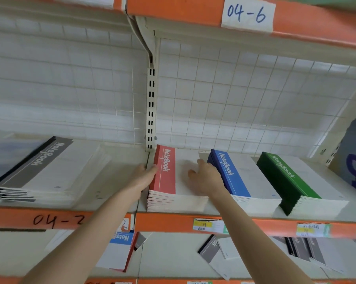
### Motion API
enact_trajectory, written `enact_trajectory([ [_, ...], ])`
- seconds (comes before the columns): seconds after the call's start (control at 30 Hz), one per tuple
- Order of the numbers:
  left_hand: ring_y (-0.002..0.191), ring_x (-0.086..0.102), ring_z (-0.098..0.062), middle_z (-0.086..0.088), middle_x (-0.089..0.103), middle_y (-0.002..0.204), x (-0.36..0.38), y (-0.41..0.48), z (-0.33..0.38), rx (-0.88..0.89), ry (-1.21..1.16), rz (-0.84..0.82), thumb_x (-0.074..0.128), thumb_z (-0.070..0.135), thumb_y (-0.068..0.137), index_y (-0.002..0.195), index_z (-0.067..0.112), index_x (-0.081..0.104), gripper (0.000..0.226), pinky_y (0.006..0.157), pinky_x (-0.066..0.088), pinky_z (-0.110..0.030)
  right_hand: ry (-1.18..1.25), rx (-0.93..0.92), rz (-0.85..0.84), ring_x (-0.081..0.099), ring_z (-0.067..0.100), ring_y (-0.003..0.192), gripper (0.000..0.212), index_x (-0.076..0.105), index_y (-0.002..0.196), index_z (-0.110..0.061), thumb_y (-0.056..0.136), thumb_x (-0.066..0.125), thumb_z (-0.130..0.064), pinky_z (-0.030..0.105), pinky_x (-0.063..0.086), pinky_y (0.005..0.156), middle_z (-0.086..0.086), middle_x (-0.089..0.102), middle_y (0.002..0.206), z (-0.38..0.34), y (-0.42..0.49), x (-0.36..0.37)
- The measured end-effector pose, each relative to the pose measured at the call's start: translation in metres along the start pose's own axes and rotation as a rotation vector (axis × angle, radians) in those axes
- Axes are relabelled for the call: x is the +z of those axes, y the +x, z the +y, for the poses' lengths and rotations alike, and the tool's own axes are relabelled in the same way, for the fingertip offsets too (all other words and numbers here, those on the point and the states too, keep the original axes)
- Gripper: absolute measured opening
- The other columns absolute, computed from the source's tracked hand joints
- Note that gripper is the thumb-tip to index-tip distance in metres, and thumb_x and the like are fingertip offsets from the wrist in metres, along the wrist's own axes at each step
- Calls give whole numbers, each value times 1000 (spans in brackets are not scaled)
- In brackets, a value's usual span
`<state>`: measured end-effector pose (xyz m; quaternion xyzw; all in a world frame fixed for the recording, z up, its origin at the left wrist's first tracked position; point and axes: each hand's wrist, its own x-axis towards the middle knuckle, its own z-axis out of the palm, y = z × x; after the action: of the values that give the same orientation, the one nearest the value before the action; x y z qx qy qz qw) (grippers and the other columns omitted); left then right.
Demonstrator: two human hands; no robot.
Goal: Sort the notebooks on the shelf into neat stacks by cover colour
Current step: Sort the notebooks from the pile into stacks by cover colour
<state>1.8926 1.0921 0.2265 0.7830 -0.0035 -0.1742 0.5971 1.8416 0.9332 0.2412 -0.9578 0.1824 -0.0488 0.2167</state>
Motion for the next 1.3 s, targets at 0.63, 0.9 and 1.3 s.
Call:
enact_trajectory([
  [0.63, 119, 47, -24, -5, 51, 133, -266, 5, -53, 435, 907, 273, 45, 34, 95, 129, 14, 54, 40, 96, 43, -38, 462, 24, -246, 58, 21, 96, 49, 44, 134, -11, 95, 43, -41, 29, 44, 81, 8, 59, 113, -222, -6, 132],
  [0.9, 138, 23, -20, -2, 33, 147, -276, 24, -79, 534, 1150, 76, 25, 52, 95, 139, 22, 41, 56, 111, 21, -35, 720, 295, -271, 53, 20, 101, 83, 16, 143, -2, 86, 61, -41, 31, 49, 77, 8, 48, 125, -260, -3, 145],
  [1.3, 117, 50, -29, -10, 59, 118, -278, 34, -98, 664, 1065, 190, 10, 52, 81, 111, 12, 65, 75, 94, 42, -43, 682, 484, -491, 55, 31, 112, 30, 58, 87, -17, 78, 69, -43, 51, 36, 103, 10, 61, 108, -271, 12, 143],
])
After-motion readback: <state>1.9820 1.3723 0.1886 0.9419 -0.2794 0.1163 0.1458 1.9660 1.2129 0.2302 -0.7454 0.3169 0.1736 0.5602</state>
